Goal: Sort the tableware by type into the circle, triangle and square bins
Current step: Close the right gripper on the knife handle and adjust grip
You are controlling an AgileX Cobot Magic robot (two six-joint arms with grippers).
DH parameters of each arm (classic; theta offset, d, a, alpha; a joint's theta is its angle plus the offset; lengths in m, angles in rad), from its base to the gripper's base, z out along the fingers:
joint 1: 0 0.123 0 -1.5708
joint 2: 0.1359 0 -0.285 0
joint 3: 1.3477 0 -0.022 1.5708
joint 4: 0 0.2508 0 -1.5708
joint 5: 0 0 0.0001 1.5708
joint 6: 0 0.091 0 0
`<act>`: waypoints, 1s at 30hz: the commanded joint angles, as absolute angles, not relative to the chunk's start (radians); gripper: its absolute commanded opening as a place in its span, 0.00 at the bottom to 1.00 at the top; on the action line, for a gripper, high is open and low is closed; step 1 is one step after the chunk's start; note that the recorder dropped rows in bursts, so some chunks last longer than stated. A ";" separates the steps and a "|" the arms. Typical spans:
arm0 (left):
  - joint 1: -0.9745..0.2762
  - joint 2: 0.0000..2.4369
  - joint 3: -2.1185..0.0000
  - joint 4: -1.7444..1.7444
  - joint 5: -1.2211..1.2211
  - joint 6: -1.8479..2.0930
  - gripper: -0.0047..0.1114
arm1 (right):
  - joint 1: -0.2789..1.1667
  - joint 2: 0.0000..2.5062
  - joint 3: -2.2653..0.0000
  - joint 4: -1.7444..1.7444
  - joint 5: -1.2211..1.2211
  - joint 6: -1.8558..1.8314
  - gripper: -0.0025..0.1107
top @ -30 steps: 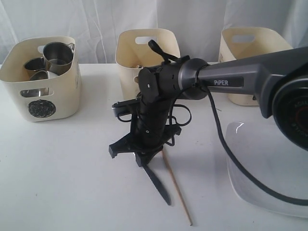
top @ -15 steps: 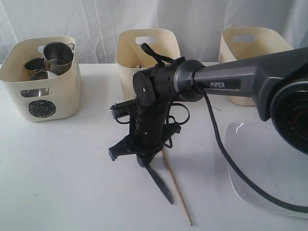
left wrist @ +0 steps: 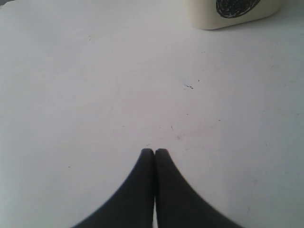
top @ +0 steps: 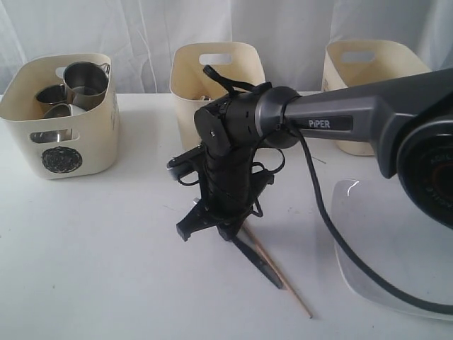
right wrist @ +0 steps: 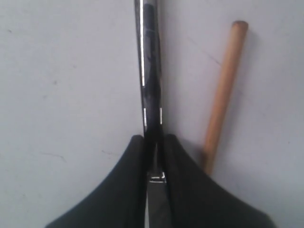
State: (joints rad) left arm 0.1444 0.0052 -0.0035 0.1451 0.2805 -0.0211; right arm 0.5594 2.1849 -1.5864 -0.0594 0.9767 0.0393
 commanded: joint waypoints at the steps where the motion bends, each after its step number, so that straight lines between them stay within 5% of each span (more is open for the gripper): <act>1: 0.140 0.000 0.000 0.142 0.280 -0.022 0.04 | 0.548 2.167 -1.585 -0.094 0.992 0.023 0.02; 8: 0.140 0.000 0.000 0.142 0.280 -0.022 0.04 | 0.548 2.171 -1.583 -0.094 0.970 0.023 0.02; 22: 0.140 0.000 0.000 0.142 0.280 -0.022 0.04 | 0.548 2.196 -1.583 -0.082 0.964 0.023 0.28; 30: 0.140 0.000 0.000 0.142 0.280 -0.022 0.04 | 0.548 2.196 -1.583 -0.077 0.964 0.023 0.29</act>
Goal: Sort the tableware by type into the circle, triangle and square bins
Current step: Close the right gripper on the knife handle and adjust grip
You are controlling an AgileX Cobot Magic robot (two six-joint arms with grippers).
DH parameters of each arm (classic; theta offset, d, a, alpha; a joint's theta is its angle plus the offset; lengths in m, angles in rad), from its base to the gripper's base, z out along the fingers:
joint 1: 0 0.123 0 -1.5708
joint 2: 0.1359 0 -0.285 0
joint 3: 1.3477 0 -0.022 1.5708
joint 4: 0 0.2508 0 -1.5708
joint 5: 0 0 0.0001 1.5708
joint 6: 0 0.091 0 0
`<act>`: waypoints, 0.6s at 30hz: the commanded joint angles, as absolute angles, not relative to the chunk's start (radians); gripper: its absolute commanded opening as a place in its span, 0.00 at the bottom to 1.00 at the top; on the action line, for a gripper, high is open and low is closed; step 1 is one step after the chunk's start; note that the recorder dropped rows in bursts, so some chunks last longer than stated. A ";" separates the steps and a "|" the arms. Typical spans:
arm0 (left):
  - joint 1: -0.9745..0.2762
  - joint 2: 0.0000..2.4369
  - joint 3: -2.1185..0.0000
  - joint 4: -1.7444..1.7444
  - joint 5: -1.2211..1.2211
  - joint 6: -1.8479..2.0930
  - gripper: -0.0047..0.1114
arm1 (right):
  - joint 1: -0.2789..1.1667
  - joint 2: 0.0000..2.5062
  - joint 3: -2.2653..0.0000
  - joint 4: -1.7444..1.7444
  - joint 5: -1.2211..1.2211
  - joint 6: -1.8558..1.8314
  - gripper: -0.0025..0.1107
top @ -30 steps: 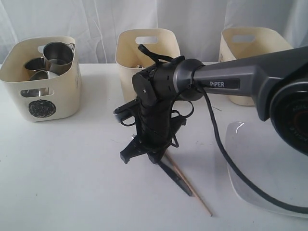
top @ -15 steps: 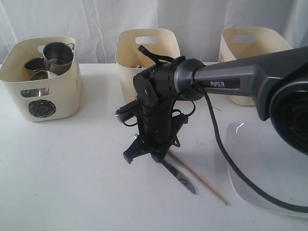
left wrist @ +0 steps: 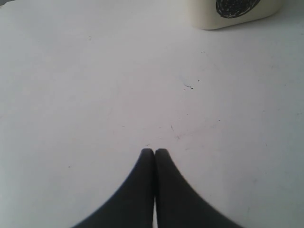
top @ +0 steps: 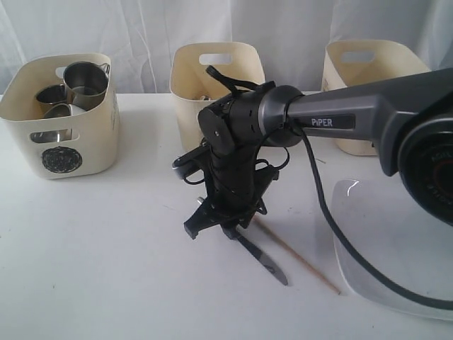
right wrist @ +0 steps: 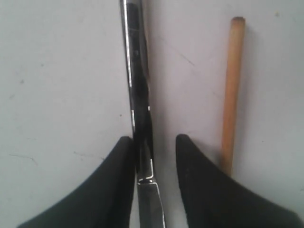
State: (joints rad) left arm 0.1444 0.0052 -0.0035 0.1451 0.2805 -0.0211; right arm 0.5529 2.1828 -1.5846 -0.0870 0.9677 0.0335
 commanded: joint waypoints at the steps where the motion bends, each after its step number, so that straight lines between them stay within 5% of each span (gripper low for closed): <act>1: 0.140 0.000 0.000 0.142 0.280 -0.022 0.04 | 0.548 2.196 -1.583 -0.075 0.964 0.023 0.29; 18: 0.140 0.000 0.000 0.142 0.280 -0.022 0.04 | 0.548 2.255 -1.581 0.055 1.020 -0.054 0.29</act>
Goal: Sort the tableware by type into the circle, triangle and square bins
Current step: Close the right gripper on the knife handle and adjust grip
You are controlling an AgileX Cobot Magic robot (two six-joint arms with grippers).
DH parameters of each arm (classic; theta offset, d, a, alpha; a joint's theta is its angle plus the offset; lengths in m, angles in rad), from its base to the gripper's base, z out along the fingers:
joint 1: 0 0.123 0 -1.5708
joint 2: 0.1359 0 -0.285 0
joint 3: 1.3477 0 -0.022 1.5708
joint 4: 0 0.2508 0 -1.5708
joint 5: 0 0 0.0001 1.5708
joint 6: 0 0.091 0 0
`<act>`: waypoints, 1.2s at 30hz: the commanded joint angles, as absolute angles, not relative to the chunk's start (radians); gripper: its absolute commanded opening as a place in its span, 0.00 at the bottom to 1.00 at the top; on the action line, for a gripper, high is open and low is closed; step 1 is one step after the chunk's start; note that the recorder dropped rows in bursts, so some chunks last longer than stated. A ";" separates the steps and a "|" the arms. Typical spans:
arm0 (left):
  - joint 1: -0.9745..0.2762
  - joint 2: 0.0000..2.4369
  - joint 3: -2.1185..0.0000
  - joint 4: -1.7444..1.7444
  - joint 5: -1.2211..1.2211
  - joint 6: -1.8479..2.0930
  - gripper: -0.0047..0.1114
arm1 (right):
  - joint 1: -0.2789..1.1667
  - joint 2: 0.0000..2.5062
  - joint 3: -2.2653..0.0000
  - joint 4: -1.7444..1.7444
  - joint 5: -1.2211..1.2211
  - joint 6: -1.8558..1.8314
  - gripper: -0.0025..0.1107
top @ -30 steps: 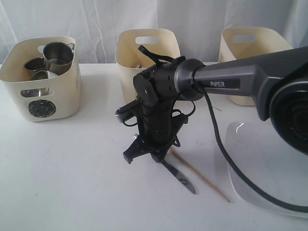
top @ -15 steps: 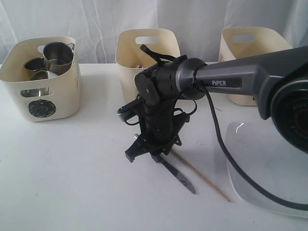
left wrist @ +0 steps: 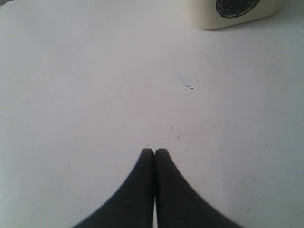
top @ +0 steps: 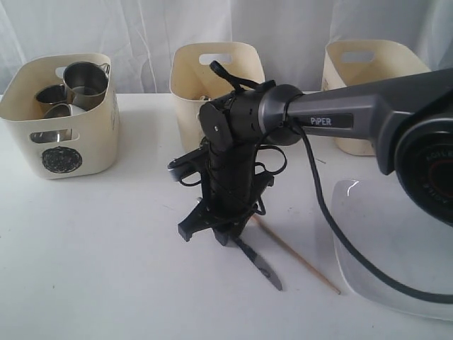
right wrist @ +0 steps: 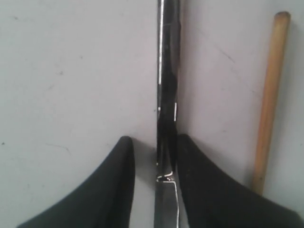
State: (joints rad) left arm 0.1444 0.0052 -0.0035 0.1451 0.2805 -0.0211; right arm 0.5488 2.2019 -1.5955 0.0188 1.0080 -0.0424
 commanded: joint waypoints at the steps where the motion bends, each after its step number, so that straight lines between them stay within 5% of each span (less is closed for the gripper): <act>1: 0.140 0.000 0.000 0.142 0.280 -0.022 0.04 | 0.548 2.259 -1.581 0.055 1.023 -0.054 0.28; 12: 0.140 0.000 0.000 0.142 0.280 -0.022 0.04 | 0.548 2.280 -1.581 0.055 1.024 -0.043 0.03; 36: 0.140 0.000 0.000 0.142 0.280 -0.022 0.04 | 0.548 2.159 -1.585 0.050 0.958 -0.111 0.02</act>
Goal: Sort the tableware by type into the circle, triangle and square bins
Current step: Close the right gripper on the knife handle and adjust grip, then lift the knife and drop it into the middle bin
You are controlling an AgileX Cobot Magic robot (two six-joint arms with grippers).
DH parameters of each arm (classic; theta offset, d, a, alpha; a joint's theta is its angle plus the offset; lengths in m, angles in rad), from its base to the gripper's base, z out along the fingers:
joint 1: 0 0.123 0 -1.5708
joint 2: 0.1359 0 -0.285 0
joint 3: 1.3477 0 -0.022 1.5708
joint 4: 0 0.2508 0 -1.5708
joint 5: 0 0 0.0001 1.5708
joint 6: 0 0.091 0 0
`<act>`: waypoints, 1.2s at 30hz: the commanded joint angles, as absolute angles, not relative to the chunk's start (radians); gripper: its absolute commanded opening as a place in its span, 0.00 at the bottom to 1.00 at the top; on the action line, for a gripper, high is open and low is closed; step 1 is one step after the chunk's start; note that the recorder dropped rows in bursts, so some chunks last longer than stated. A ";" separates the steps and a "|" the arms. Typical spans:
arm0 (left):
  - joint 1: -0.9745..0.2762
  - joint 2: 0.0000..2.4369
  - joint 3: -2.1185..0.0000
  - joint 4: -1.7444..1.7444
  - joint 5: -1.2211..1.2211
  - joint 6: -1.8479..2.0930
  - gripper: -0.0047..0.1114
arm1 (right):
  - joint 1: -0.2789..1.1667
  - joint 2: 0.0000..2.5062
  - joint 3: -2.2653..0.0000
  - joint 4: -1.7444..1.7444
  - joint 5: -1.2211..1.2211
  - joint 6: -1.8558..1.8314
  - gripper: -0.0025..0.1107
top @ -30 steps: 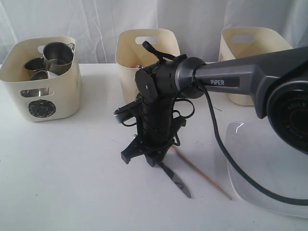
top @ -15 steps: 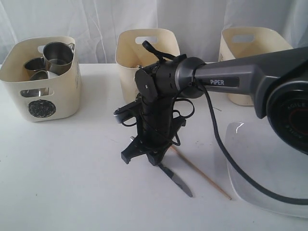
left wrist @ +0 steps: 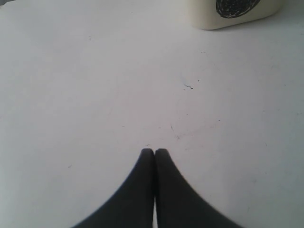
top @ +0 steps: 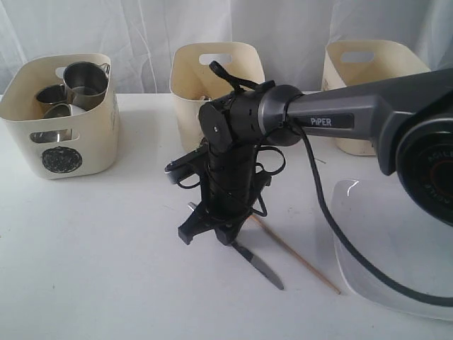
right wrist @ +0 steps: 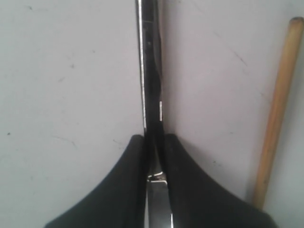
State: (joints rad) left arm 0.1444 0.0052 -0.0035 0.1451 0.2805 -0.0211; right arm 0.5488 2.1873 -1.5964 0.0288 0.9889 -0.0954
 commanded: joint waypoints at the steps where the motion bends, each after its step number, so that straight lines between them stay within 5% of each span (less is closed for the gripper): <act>1: 0.140 0.000 0.000 0.142 0.280 -0.022 0.04 | 0.548 2.154 -1.585 0.050 0.948 -0.113 0.02; 23: 0.140 0.000 0.000 0.142 0.280 -0.022 0.04 | 0.548 2.015 -1.760 0.056 0.983 -0.128 0.02; 36: 0.140 0.000 0.000 0.142 0.280 -0.022 0.04 | 0.444 1.904 -1.854 0.059 0.629 -0.068 0.02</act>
State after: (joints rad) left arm 0.1444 0.0052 -0.0035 0.1451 0.2805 -0.0211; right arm 0.4840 1.9225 -1.8489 0.0627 0.7049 -0.1016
